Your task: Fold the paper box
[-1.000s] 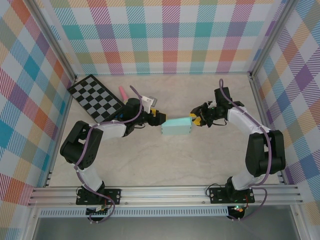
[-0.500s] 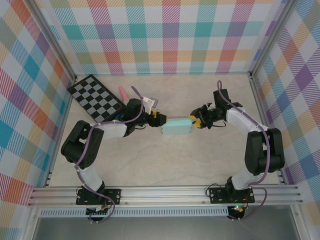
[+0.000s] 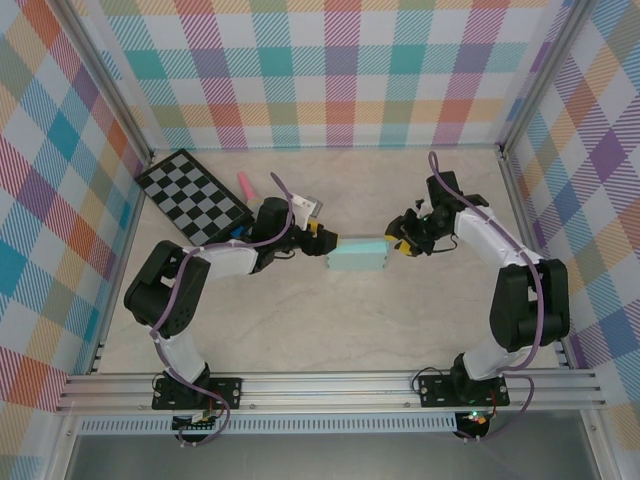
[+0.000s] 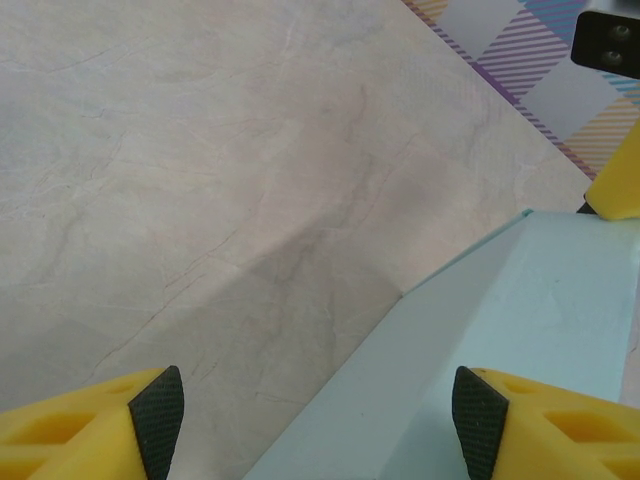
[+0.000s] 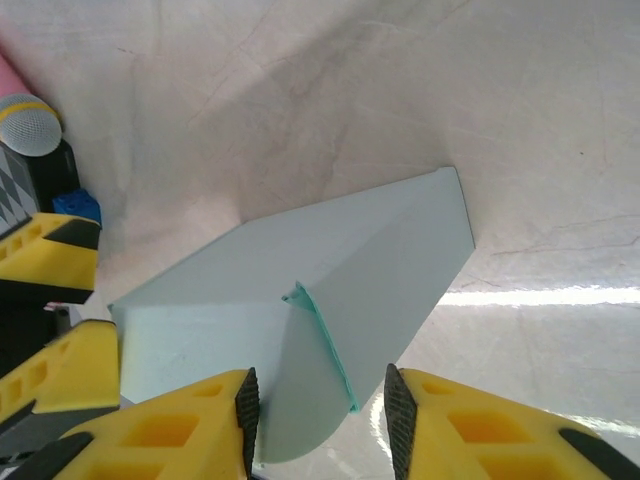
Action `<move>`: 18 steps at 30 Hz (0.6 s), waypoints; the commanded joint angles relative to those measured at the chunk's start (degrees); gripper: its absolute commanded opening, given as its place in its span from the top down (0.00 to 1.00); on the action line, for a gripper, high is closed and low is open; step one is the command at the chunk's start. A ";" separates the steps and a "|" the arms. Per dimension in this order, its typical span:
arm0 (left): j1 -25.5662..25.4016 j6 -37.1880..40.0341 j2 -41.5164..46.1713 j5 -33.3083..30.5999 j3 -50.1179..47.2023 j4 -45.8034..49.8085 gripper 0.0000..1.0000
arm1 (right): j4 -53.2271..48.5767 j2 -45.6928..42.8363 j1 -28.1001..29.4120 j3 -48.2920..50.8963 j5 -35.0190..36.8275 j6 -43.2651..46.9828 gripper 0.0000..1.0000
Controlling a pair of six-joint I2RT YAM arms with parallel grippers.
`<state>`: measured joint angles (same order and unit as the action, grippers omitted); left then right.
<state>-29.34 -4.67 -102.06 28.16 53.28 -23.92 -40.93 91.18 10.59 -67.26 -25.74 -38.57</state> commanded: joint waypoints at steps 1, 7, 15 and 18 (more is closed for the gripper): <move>-1.15 4.52 -4.29 -4.31 -1.96 12.21 0.27 | -2.38 -1.49 0.26 0.27 -1.38 1.91 0.60; -1.16 4.70 -4.71 -5.20 -1.76 13.02 0.27 | -2.11 -2.76 0.33 1.34 -1.99 2.03 0.60; -1.26 4.41 -5.24 -6.45 -2.00 12.67 0.28 | 7.11 -3.93 0.31 11.15 1.11 3.16 0.64; -1.26 4.33 -5.21 -6.45 -2.11 12.58 0.28 | 12.11 -4.95 0.31 15.27 1.21 3.41 0.65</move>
<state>-29.89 -3.68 -102.83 27.31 54.08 -22.55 -31.05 85.91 10.59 -56.47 -27.51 -36.77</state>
